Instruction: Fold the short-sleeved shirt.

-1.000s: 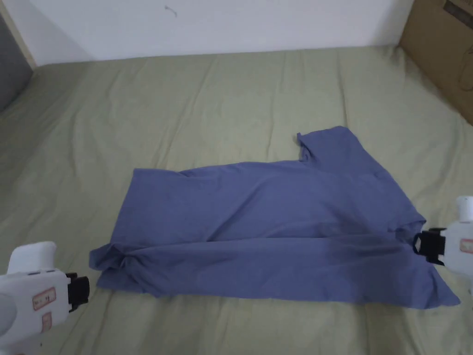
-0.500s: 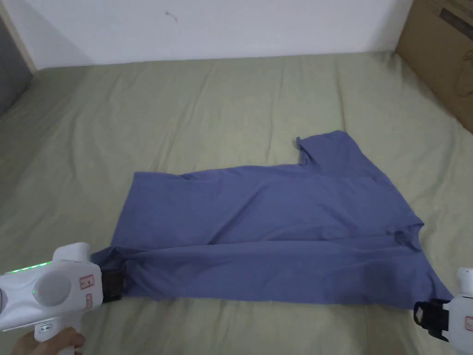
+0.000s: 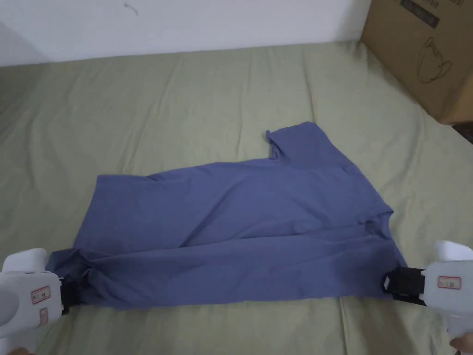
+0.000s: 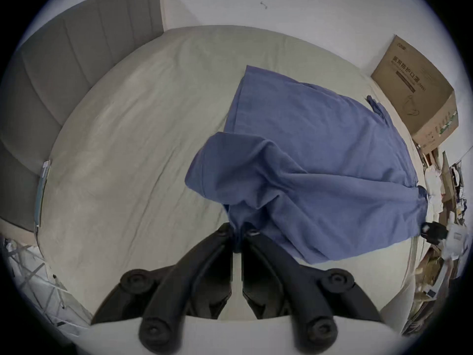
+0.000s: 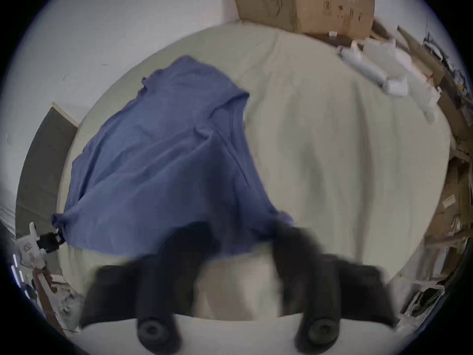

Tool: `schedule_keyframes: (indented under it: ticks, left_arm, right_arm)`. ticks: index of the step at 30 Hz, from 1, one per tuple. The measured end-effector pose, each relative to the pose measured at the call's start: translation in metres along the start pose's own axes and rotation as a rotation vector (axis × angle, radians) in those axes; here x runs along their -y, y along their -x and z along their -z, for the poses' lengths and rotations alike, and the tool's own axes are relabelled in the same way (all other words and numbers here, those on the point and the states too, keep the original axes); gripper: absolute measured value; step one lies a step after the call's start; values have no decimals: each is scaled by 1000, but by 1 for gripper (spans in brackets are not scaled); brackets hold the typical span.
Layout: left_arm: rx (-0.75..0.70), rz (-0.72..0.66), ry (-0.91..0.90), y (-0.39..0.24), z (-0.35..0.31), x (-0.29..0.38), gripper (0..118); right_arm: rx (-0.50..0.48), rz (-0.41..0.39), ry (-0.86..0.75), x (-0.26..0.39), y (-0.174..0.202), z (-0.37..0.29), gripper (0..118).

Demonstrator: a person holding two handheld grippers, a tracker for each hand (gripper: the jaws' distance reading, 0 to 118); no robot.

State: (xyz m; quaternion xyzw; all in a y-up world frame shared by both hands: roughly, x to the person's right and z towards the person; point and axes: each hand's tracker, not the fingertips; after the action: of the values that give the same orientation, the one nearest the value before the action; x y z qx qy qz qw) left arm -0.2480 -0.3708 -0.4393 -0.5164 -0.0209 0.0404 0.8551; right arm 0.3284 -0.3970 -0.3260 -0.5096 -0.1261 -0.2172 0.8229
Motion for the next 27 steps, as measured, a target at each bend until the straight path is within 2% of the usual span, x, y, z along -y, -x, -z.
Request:
schedule_keyframes:
  ticks: [1, 2, 3, 4, 5, 7, 10, 11, 13, 14, 17, 24, 26, 27]
  left_arm:
    - [5, 3, 0, 1, -1, 1, 5]
    - [7, 5, 4, 1, -2, 2, 5]
    - [8, 8, 12, 2, 0, 0, 5]
    - [6, 11, 13, 2, -2, 1, 5]
    - [4, 15, 12, 3, -4, 3, 5]
    - [-2, 18, 14, 6, -8, 0, 5]
    - [-27, 49, -34, 6, -30, 6, 5]
    - [-18, 58, -41, 6, -37, 6, 5]
    - [-10, 40, -50, 8, -51, 14, 5]
    - [-10, 43, -53, 9, -57, 21, 5]
    - [-66, 86, -47, 12, -74, 47, 5]
    - [-71, 12, 91, 47, -62, 119, 5]
    - [-34, -30, 62, 49, -57, 127, 14]
    - [15, -74, 51, 51, -59, 126, 31]
  right_arm:
    - [14, -57, 45, 1, 5, 10, 19]
    - [42, -102, 52, 5, 14, 15, 8]
    - [112, -155, 19, 7, 24, 12, 8]
    - [122, -209, 2, 7, 31, 5, 8]
    - [104, -198, -6, 7, 31, -2, 8]
    - [7, -126, -13, 4, 27, -17, 8]
    - [68, -174, -58, 0, 25, -41, 8]
    - [52, -168, -52, -1, 20, -50, 8]
    - [-47, -105, -62, -1, 13, -70, 8]
    - [-43, -104, -68, 3, 9, -77, 8]
    - [65, -148, -76, 20, -1, -91, 8]
    - [55, -130, 63, 90, -32, -77, 8]
    - [43, -114, 46, 97, -36, -72, 28]
    - [53, -117, 34, 97, -34, -75, 41]
